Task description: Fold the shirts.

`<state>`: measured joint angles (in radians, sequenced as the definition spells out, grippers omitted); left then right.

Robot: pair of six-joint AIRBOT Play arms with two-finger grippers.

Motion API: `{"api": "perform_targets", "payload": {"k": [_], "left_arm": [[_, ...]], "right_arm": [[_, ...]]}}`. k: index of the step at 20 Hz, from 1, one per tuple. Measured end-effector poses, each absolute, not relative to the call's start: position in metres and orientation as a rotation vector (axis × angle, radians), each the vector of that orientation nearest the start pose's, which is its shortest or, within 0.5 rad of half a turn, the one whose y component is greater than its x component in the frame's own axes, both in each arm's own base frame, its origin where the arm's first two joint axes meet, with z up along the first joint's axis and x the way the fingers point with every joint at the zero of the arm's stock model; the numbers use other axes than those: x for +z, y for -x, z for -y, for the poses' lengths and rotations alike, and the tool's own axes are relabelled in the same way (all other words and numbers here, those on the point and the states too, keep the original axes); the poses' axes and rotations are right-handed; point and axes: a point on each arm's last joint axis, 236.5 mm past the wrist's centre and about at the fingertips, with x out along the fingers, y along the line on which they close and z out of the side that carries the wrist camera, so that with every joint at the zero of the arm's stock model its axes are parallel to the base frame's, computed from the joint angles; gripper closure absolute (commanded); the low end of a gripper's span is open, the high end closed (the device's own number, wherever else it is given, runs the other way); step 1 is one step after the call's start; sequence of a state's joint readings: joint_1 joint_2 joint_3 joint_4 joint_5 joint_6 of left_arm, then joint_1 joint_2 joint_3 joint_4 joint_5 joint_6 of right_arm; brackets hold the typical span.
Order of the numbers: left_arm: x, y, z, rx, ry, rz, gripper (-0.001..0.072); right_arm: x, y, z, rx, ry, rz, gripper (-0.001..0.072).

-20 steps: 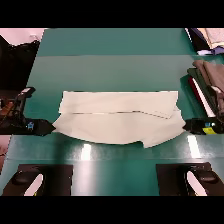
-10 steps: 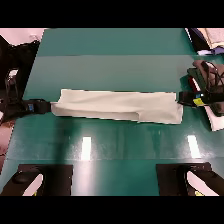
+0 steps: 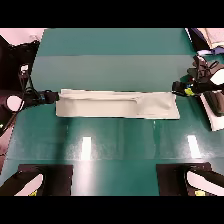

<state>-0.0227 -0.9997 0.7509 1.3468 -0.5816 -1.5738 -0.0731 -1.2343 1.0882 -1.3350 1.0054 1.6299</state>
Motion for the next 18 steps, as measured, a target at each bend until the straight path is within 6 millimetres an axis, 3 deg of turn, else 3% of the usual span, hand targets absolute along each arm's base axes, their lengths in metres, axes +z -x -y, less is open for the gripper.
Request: {"api": "perform_targets", "payload": {"k": [3,4,5,6,10,13,14,15,18], "left_arm": [[0.017,-0.403,0.036,-0.048,0.229,-0.81,0.0677],[0.018,-0.407,0.036,-0.046,0.232,-0.798,0.0485],[0.02,-0.411,0.035,-0.043,0.232,-0.783,0.0227],[0.023,-0.415,0.033,-0.039,0.232,-0.766,0.0168],[0.041,-0.427,0.034,-0.042,0.241,-0.723,0.0169],[0.048,-0.426,0.038,-0.054,0.247,-0.746,0.0172],[0.047,-0.423,0.039,-0.059,0.249,-0.766,0.0383],[0.044,-0.419,0.041,-0.063,0.25,-0.793,0.0662],[0.034,-0.404,0.046,-0.079,0.253,-0.881,0.0681]], "right_arm": [[0.007,-0.412,-0.015,-0.004,-0.325,-1.124,0.0682],[0.005,-0.416,-0.015,-0.007,-0.328,-1.114,0.052],[0.004,-0.421,-0.013,-0.012,-0.324,-1.101,0.0276],[0.003,-0.424,-0.011,-0.016,-0.324,-1.089,0.0188],[0.013,-0.433,-0.006,-0.008,-0.314,-1.067,0.0186],[0.019,-0.42,0.003,0.038,-0.278,-1.132,0.0152],[0.018,-0.413,0.007,0.056,-0.28,-1.159,0.0034],[0.016,-0.405,0.01,0.083,-0.296,-1.19,-0.0004],[0.002,-0.385,0.018,0.154,-0.368,-1.24,-0.0003]]}}
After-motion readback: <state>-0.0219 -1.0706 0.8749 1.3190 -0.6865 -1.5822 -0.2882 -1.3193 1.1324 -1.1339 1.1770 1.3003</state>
